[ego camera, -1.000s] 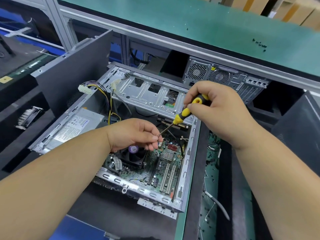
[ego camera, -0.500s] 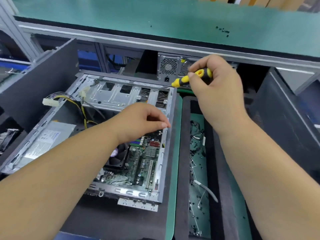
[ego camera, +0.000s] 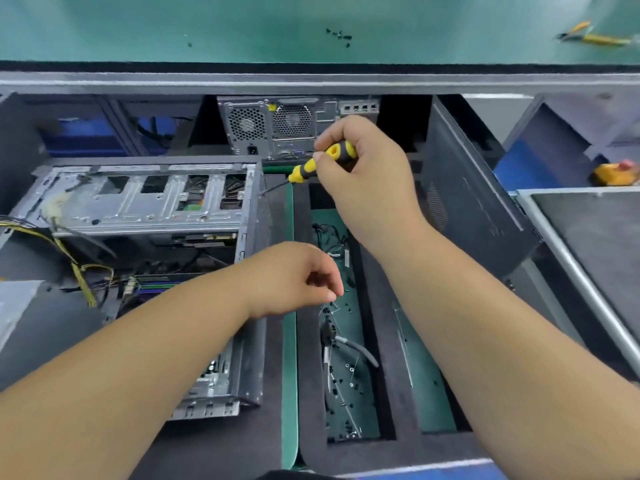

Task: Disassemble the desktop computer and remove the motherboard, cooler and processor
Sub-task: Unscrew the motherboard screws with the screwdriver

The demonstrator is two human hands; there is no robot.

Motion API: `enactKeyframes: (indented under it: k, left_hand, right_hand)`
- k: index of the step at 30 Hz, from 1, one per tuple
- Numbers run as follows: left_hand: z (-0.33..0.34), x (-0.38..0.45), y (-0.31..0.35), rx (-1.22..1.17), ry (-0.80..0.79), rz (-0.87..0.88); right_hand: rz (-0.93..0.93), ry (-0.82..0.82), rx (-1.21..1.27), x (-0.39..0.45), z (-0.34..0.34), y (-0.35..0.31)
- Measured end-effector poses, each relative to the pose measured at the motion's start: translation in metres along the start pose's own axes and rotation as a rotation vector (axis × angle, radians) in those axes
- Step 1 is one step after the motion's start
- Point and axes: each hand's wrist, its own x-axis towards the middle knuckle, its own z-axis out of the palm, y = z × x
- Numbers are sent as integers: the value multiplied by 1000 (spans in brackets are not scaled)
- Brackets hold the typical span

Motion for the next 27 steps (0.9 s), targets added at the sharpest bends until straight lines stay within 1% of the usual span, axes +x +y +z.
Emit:
enactKeyframes:
  k: [3,7,10,14,18,24,26,27]
  left_hand:
    - [7,4,5,-2,-45,3]
    - [11,2,8,-62,-102,-15]
    - [9,-5,6,-90,-97,-33]
    - [-5,-20,-4,-146,16,-72]
    - [-24,-43,-18,-235,155,-136]
    - [-46,-96,-49,-218,372,-261]
    - [-49,-113,-60,-221,403,-343]
    - [-49,-120,-65,-212,392,-390]
  right_hand:
    - [4,-25,2,0,-1,0]
    - [-4,-63,9,2,0,-1]
    - [-20,-100,28,4,3,-4]
    - [-42,-158,48,8,14,-9]
    - [-93,-258,60,12,30,-20]
    - [-192,-516,39,17,62,-36]
    - [-245,-599,-7,18,73,-39]
    - [-276,-640,-37,18,78,-41]
